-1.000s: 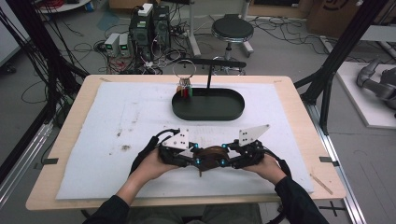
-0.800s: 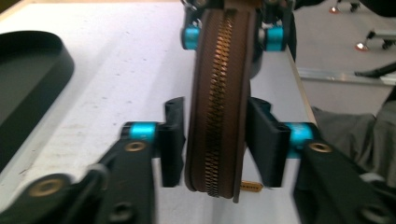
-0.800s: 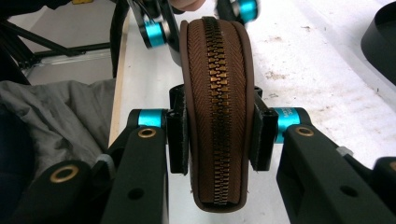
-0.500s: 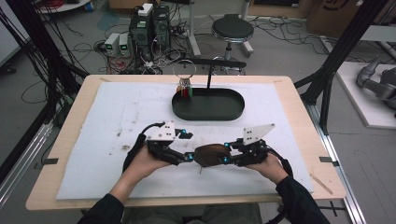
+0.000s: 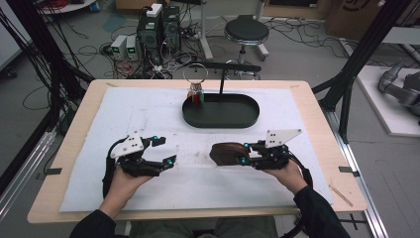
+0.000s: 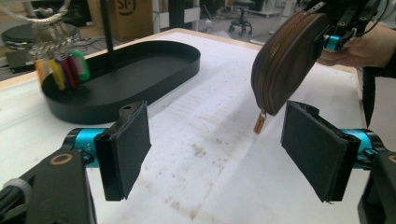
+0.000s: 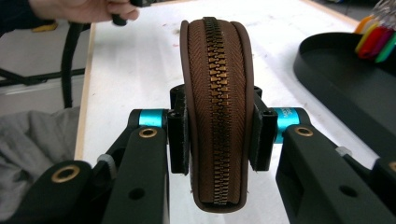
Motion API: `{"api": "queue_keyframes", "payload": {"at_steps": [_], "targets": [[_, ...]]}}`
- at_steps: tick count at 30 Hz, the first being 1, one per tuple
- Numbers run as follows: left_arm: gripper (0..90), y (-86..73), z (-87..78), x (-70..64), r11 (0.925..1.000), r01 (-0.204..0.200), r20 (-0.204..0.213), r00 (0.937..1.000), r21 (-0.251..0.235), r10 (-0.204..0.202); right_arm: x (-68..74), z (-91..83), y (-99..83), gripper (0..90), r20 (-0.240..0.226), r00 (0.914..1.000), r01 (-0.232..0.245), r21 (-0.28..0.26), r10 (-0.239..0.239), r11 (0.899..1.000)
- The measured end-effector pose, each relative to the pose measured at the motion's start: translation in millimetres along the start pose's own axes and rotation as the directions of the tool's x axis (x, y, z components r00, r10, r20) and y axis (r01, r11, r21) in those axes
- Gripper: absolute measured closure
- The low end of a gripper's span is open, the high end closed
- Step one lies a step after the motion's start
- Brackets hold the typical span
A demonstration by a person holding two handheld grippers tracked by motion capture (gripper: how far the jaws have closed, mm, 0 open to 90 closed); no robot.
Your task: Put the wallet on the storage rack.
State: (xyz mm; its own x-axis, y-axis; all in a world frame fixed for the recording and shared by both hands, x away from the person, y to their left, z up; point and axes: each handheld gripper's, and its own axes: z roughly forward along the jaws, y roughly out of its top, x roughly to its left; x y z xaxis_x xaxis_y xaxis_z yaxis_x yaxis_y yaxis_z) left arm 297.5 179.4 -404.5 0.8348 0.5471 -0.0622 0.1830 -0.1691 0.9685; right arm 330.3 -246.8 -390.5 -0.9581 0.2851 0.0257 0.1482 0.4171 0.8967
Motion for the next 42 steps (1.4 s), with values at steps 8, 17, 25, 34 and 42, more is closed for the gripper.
{"api": "queue_keyframes", "payload": {"at_steps": [8,17,25,34,42], "targets": [[23.9,-3.2,-12.4,0.6,0.9998,-0.006,-0.033,0.9994,-0.019,0.006,-8.7,-11.9,4.6,67.6,0.106,0.9932,-0.042,-0.068,0.049,0.997],[23.9,-7.1,-9.7,5.9,0.9999,-0.001,-0.031,0.9995,-0.015,0.001,-24.4,-21.2,12.1,67.7,0.262,0.9564,-0.092,-0.153,0.130,0.984],[23.9,-8.8,-10.7,8.3,0.9998,0.004,-0.035,0.9994,-0.018,-0.004,-42.0,-9.5,20.5,67.7,0.349,0.9212,-0.110,-0.188,0.171,0.976],[23.9,-8.7,-10.2,7.0,0.9998,0.001,-0.033,0.9994,-0.021,-0.002,-61.3,19.5,34.1,67.6,0.397,0.8956,-0.128,-0.201,0.200,0.971],[23.9,-8.7,-11.5,7.1,0.9995,-0.002,-0.014,0.9999,-0.032,0.002,-72.6,40.5,43.0,67.6,0.426,0.8824,-0.128,-0.192,0.201,0.973]]}}
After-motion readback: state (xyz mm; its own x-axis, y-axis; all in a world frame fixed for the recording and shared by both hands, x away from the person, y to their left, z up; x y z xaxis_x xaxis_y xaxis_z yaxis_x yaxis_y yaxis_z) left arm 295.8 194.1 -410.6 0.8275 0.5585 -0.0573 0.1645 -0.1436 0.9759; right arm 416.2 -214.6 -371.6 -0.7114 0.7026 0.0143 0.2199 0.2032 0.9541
